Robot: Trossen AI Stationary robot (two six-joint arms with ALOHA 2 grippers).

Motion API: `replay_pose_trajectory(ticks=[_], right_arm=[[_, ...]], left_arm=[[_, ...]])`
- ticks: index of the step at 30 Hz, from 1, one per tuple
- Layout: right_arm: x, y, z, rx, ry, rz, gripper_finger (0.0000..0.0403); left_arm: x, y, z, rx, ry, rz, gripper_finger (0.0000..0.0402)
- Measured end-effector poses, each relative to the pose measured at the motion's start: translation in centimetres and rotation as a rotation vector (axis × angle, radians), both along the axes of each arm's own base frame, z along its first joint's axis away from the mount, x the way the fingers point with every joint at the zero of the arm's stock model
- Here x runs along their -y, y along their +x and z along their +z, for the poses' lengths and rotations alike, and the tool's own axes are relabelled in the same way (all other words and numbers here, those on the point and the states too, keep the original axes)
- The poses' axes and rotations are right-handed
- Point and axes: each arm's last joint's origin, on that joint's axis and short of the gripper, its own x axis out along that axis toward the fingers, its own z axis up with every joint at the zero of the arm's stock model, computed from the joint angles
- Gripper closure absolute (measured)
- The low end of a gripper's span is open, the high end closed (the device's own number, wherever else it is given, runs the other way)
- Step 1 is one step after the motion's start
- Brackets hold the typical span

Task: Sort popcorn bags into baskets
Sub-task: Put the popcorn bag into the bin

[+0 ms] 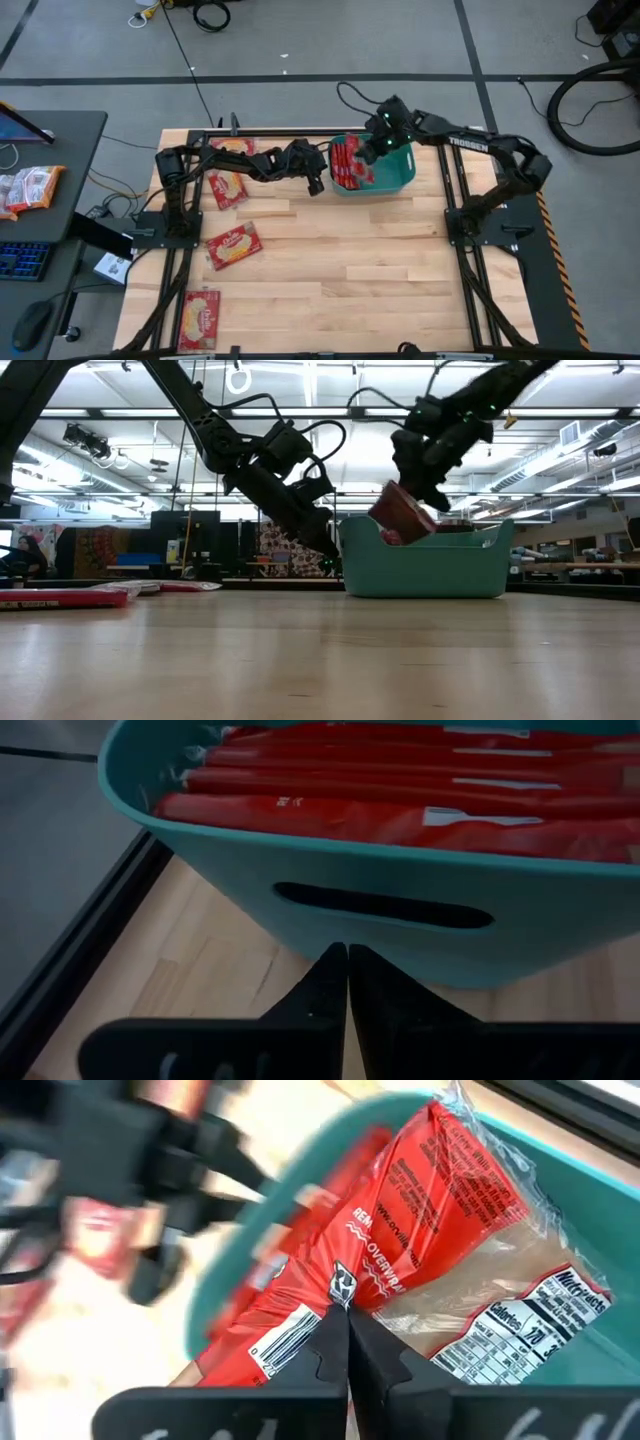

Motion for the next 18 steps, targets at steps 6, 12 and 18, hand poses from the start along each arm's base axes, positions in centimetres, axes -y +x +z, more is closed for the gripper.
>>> replay_pose_trajectory(ticks=[6,12,18], right_arm=[[-1.1,-1.4,-3.9,0.165,-0.103,0.024,0.04],[-1.4,-3.0,-7.4,0.274,-0.213,0.0,0.0398],[-1.7,-3.0,-10.3,0.321,-0.202,0.018,0.0396]], left_arm=[[0.0,0.0,0.0,0.0,0.0,0.001,0.0381],[0.0,0.0,0.0,0.0,0.0,0.001,0.0381],[0.0,0.0,0.0,0.0,0.0,0.001,0.0381]])
